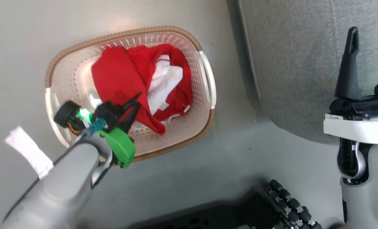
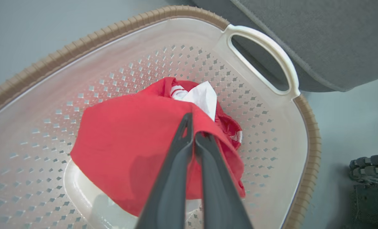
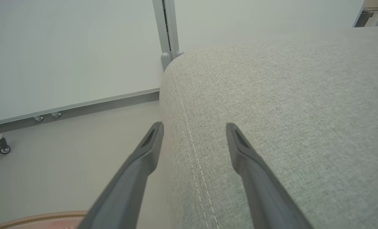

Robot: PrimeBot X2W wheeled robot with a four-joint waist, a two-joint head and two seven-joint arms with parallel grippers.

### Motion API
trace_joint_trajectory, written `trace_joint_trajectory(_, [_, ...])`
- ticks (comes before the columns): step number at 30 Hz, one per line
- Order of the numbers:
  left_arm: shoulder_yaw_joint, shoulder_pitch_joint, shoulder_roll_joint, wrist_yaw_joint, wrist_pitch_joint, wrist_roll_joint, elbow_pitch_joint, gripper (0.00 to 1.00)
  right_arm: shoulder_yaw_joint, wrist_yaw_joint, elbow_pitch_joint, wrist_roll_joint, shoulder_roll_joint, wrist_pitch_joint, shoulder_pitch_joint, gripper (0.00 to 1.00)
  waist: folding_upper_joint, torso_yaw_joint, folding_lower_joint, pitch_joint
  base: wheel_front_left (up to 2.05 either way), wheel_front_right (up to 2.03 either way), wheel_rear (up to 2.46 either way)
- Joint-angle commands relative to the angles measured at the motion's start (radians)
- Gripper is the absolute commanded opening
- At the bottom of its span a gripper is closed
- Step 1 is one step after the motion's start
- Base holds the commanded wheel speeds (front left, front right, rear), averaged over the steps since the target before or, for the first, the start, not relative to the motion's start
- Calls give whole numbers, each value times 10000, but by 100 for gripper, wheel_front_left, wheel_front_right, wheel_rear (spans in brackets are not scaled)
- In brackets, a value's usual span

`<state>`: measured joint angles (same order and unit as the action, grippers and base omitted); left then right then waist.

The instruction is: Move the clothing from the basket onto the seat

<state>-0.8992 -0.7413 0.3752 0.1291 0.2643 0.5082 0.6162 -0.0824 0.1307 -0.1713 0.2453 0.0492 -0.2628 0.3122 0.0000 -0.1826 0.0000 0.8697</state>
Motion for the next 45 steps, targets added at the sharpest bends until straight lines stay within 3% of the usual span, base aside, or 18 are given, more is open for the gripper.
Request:
trace_joint_trajectory(1, [164, 402, -28, 29, 3, -95, -384, 0, 24, 1, 88, -96, 23, -32, -136, 100, 0, 393, 0, -1045, 0, 0, 0])
trace_joint_trajectory(6, [1131, 1680, -129, 29, 1, -625, -1759, 0, 198, 1, 412, -321, 21, -32, -531, 100, 0, 676, 0, -2336, 0, 0, 0])
trace_joint_trajectory(14, [2641, 3420, -685, 29, 3, -606, -3613, 0, 554, 1, 979, -439, 21, -32, -1439, 100, 0, 990, 0, -4225, 0, 0, 0])
trace_joint_trajectory(24, [3937, 4572, -1445, 29, 3, -591, -4591, 0, 919, 1, 1571, -461, 27, -30, -2479, 100, 0, 1053, 0, -6375, 0, 0, 0])
trace_joint_trajectory(35, [5223, 4834, -2163, 29, 3, -1597, -5576, 0, 1484, 1, 1841, -623, 24, -32, -3334, 100, 0, 829, 0, -7838, 0, 0, 0])
trace_joint_trajectory(45, [5115, 3742, -2358, 30, 3, -1931, -5990, 0, 2135, 1, 1949, -859, 21, -32, -3732, 100, 0, 633, 0, -8278, 0, 0, 0])
